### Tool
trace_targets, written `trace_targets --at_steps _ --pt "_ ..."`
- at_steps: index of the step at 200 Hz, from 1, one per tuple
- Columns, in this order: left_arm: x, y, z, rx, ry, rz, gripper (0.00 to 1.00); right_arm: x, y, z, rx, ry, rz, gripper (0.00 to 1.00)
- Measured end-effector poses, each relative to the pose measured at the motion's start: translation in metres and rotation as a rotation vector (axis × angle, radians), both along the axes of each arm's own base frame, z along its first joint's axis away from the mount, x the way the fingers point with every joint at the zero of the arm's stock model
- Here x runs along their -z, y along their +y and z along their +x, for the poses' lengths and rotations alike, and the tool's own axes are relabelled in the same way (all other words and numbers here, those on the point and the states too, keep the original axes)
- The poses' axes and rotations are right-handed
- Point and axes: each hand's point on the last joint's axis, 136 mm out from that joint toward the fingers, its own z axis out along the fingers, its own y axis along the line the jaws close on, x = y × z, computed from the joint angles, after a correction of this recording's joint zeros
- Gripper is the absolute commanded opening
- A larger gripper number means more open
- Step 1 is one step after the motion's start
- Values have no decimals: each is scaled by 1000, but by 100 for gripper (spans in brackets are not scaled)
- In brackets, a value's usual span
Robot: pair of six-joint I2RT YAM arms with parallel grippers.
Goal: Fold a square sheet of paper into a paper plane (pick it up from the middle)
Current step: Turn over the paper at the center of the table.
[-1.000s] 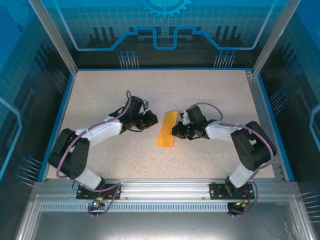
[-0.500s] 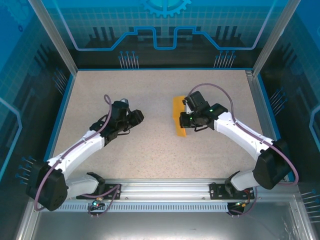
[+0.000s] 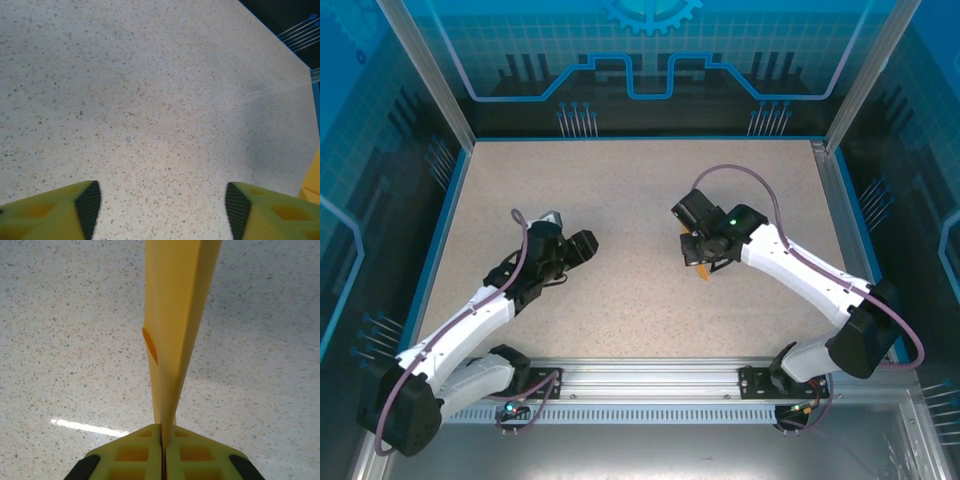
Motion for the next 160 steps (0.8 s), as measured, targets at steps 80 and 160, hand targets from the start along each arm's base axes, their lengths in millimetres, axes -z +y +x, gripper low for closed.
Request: trace_targets --at_steps 80,160 --pt "4 9 -16 20 -10 4 99 -14 6 -10 26 -9 -380 8" --pt "19 34 -49 -29 13 48 99 56 36 1 85 120 -614 13"
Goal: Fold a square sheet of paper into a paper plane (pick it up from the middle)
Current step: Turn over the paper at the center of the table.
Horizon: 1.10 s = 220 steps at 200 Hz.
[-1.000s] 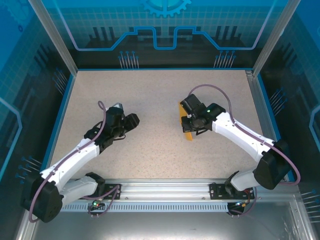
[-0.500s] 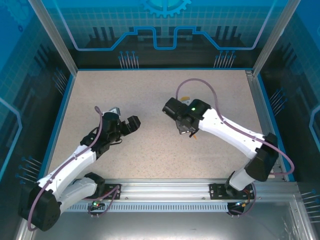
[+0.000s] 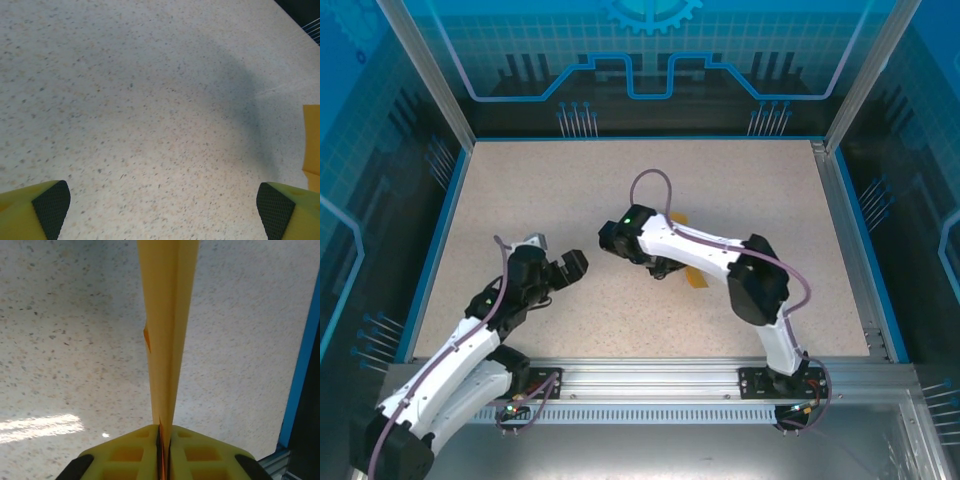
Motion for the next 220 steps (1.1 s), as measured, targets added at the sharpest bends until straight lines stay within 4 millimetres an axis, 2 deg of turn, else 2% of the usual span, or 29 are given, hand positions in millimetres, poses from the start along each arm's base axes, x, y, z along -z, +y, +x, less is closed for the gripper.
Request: trace_targets --at_steps 40,48,60,70,77,85,100,112,132,145,156,169,189,202,220 --pt "3 10 -15 -18 -1 12 99 62 35 3 47 91 40 15" --pt "3 11 -16 -20 -1 13 99 73 44 4 54 109 60 21" --pt "4 12 -19 -21 7 16 99 86 58 5 59 122 99 37" --pt "6 13 -21 -21 14 19 99 94 72 5 44 137 156 41" --pt "7 13 -22 -20 19 20 99 96 81 4 41 141 206 44" --pt "6 12 -22 -13 19 15 99 97 91 3 38 138 281 53" --pt "6 7 -21 8 16 -3 99 91 96 -2 28 135 403 68" --pt "6 -1 -18 36 17 -28 98 77 91 -7 8 118 506 74" --pt "12 -20 -12 100 48 -79 90 37 74 -11 -15 29 708 72" --pt "19 -33 -8 144 83 -116 87 11 56 -10 -18 -66 855 72" --pt "26 -45 -4 179 117 -136 86 0 36 -6 -4 -147 949 72" --pt "32 -61 -1 232 161 -148 83 5 15 -4 21 -198 1010 68" --pt "31 -94 12 325 216 -165 73 39 -14 -14 101 -158 1010 55" --pt "26 -120 25 383 232 -177 66 57 -25 -20 144 -120 1013 47" --pt "19 -156 48 450 237 -197 53 72 -35 -27 187 -103 1048 44"
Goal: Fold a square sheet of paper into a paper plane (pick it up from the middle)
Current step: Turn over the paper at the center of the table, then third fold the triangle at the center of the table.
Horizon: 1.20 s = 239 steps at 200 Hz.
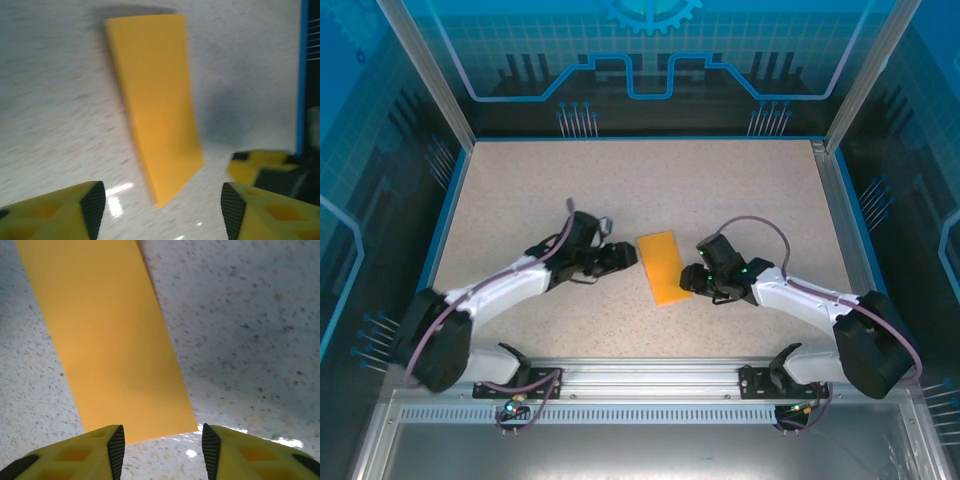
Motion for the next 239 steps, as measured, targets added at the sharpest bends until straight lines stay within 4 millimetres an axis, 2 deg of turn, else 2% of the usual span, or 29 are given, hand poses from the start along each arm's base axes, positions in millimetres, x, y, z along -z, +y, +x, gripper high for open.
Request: trace_targets --at_steps 19,36,62,80,93,120,178,239 --pt "8 -24 18 33 31 -6 50 6 -3 -4 13 10 59 38" --pt "24 -32 28 39 70 7 48 7 -2 -4 14 24 89 33" --pt "44 -40 37 48 118 24 47 11 0 0 19 54 129 35" --pt "49 -46 44 52 134 27 47 19 2 -3 12 94 135 33" --pt "52 -49 49 52 140 32 46 24 4 -5 8 122 130 36" --pt "61 -49 56 45 153 40 46 27 6 -3 7 145 128 38" --pt "88 -35 61 32 205 82 46 32 6 -2 8 181 106 41" --pt "89 -36 63 55 197 80 46 34 7 -2 24 208 108 36"
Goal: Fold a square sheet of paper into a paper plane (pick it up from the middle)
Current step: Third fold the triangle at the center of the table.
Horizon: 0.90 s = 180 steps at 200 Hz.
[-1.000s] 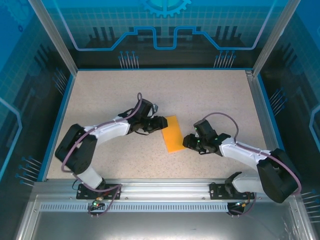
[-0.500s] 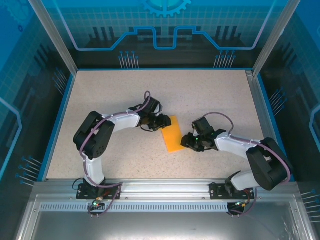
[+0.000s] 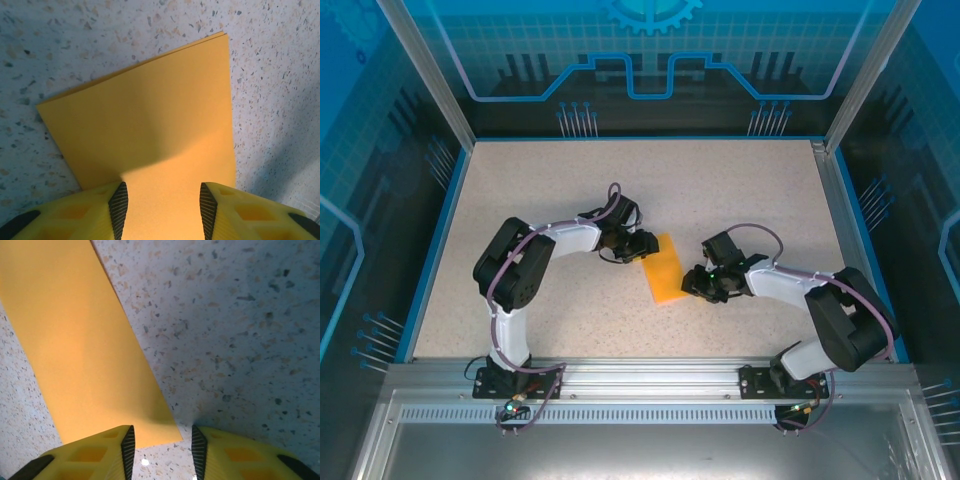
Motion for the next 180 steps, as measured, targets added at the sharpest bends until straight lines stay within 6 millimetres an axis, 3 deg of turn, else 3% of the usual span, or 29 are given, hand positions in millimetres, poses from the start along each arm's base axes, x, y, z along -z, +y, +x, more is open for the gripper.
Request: trace_targets --at_steps 55,97,148,180 --pt "-1 0 0 3 3 -7 46 -11 6 4 44 -10 43 45" --pt "-1 -1 0 3 4 -8 46 -35 15 -2 79 -47 88 52" --pt "-1 -1 -1 4 4 -8 46 -16 36 -21 117 43 148 59" --pt "-1 -1 -1 4 4 -8 46 -15 45 -20 151 55 191 60"
